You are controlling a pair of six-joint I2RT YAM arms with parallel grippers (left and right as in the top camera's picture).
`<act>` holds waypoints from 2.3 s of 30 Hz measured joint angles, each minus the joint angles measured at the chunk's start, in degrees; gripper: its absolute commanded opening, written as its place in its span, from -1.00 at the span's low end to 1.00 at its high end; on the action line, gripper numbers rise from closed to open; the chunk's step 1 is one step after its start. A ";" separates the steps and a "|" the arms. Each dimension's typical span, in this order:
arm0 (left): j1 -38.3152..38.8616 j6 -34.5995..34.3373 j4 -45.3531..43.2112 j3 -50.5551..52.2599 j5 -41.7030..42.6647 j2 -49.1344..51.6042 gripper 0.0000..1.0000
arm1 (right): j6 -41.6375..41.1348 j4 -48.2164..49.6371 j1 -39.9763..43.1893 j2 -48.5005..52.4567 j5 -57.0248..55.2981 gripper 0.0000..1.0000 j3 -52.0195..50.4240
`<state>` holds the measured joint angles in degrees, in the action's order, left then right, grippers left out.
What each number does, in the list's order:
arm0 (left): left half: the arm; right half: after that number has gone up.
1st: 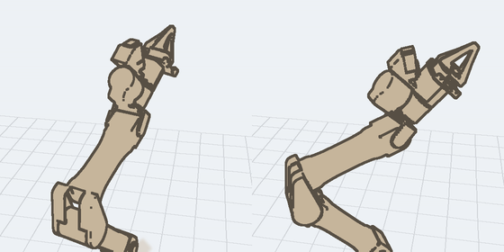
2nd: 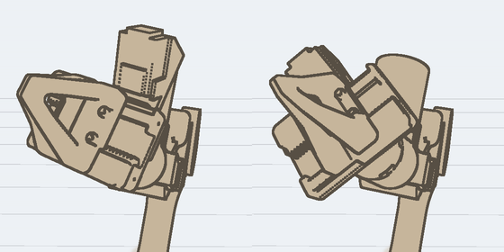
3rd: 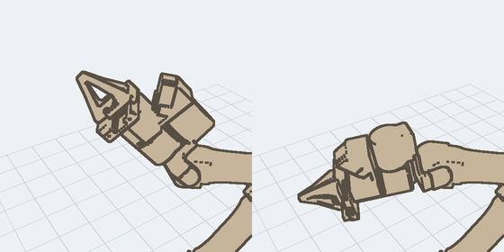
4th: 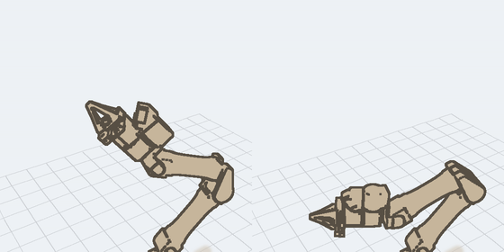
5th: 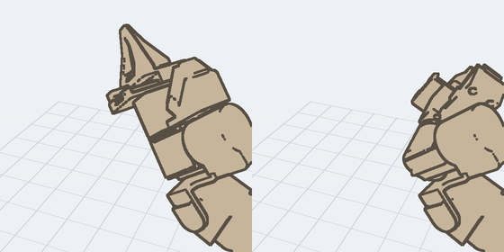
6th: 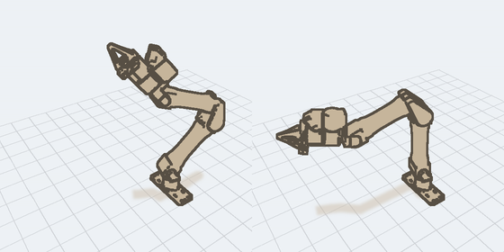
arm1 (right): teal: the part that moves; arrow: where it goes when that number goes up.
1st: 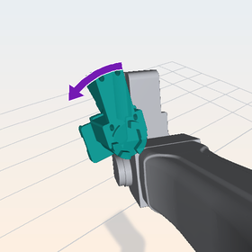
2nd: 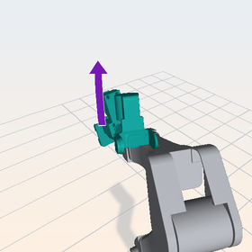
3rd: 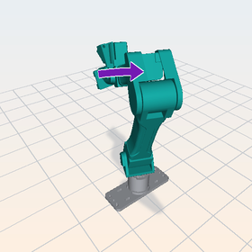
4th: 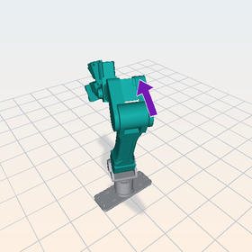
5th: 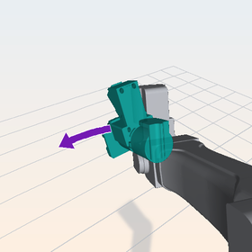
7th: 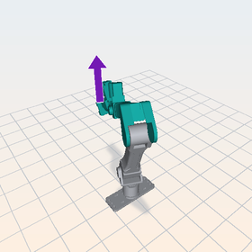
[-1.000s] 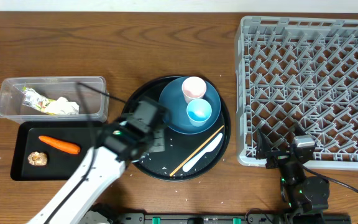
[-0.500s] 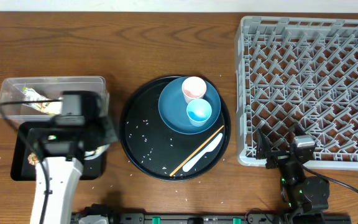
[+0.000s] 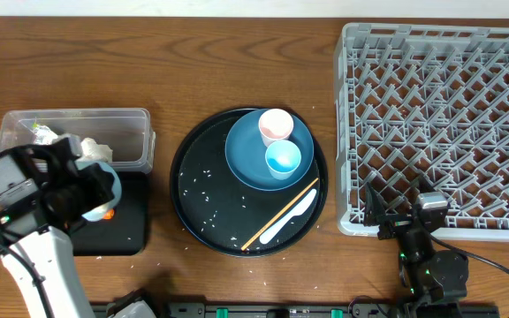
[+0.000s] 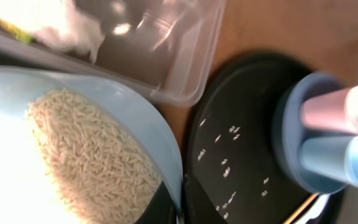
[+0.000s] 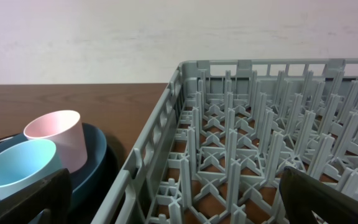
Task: Sort waste into correct bins and load items into the dishwasher rack
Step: 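Lift the rice bowl and carry it left over the black tray, then tilt the bowl with the left gripper to pour rice onto the black tray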
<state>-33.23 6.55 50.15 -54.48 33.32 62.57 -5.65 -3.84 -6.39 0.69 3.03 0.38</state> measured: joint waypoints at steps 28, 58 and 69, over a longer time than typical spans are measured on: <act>-25.07 18.40 3.28 8.50 34.29 -0.04 -0.87 | 0.00 0.02 0.00 0.00 -0.02 0.98 0.00; -36.44 28.22 3.50 10.14 55.06 12.87 -0.85 | 0.00 0.02 0.00 0.00 -0.02 0.98 0.00; -36.44 28.44 3.74 10.14 55.08 16.04 -0.87 | 0.00 0.02 0.00 0.00 0.00 0.99 0.00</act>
<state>-69.67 34.98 53.89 -44.34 88.40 78.61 -5.65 -3.81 -6.39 0.69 3.03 0.38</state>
